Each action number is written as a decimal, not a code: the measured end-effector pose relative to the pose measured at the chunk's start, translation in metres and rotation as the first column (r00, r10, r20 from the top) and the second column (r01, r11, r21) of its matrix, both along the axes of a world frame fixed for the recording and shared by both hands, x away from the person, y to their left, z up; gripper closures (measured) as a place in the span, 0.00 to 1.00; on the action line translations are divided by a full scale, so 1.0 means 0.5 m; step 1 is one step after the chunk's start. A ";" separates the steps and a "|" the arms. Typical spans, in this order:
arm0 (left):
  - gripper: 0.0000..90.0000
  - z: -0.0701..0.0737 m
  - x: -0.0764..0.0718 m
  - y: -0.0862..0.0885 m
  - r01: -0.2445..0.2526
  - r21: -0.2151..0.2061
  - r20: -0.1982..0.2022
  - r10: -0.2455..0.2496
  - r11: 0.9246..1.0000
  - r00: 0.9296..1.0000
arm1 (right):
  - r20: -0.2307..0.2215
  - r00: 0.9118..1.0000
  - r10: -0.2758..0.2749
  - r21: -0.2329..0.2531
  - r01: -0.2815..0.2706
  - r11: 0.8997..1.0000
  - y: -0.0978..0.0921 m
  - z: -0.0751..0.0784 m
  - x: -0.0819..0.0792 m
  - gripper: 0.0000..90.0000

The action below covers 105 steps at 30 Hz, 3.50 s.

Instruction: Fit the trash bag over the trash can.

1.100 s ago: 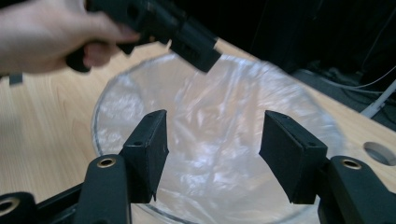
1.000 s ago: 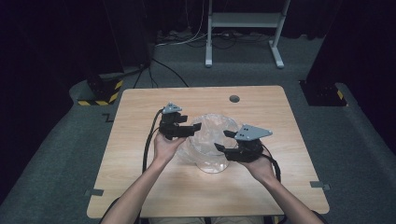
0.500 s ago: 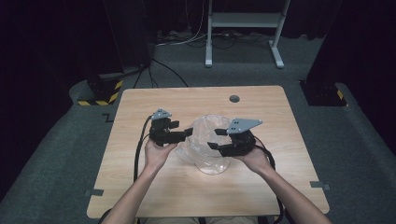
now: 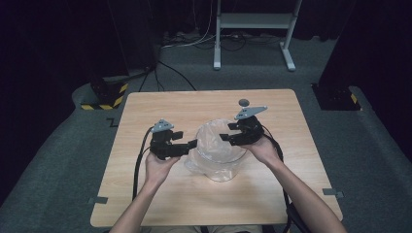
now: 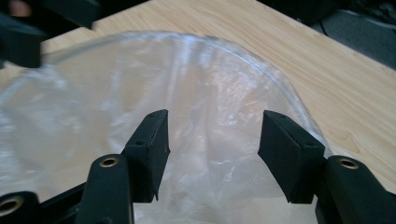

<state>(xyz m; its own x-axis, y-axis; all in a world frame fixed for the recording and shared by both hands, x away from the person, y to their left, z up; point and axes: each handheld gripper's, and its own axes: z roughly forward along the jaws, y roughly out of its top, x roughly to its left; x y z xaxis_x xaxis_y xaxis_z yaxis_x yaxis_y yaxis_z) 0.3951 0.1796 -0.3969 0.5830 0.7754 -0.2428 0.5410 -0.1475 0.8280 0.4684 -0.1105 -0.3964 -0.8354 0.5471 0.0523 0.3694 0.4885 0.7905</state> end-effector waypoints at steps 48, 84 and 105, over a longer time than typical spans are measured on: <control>0.37 -0.014 0.096 -0.101 0.006 -0.008 0.066 -0.006 1.000 0.998 | 0.052 0.971 -0.235 -0.011 0.236 0.972 -0.164 -0.070 -0.111 0.50; 0.37 0.001 -0.014 -0.023 -0.075 -0.037 0.118 0.079 0.996 0.990 | 0.083 0.949 -0.305 0.125 0.294 0.948 -0.144 -0.022 -0.001 0.54; 0.31 -0.047 -0.043 0.022 -0.190 0.014 0.072 0.188 0.982 0.979 | -0.039 0.957 -0.288 0.157 0.290 0.944 -0.116 -0.060 0.062 0.53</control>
<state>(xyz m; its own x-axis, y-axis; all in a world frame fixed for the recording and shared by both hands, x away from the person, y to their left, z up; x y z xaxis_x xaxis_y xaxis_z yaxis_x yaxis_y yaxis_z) 0.3735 0.1905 -0.4206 0.4404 0.8776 -0.1892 0.5015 -0.0656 0.8627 0.4993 -0.1684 -0.4264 -0.6412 0.7483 0.1697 0.4883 0.2274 0.8425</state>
